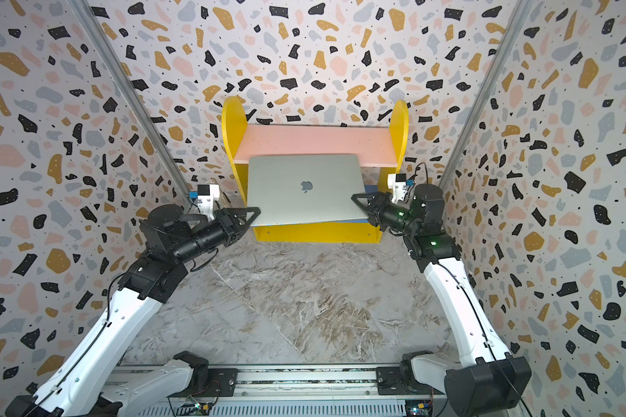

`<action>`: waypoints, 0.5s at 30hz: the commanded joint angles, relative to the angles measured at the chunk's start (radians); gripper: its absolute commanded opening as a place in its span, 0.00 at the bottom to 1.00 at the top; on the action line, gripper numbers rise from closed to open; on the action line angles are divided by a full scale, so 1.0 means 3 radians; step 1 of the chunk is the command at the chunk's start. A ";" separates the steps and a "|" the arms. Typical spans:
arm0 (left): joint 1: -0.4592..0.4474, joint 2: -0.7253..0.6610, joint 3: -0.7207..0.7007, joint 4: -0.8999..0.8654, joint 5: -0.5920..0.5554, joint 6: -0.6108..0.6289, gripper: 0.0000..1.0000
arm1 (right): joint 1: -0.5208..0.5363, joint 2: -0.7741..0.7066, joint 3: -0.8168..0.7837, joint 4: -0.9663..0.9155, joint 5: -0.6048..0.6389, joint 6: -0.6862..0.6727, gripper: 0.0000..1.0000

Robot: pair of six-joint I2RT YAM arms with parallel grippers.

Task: Close the laptop lid and set it aside
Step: Pick up the laptop from the center of the board, then place the laptop on the shelf.

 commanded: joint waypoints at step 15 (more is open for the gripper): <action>0.0138 0.0529 0.0434 0.0747 0.0703 0.0125 0.04 | 0.0178 0.0339 0.0633 0.0430 -0.0442 -0.0086 0.28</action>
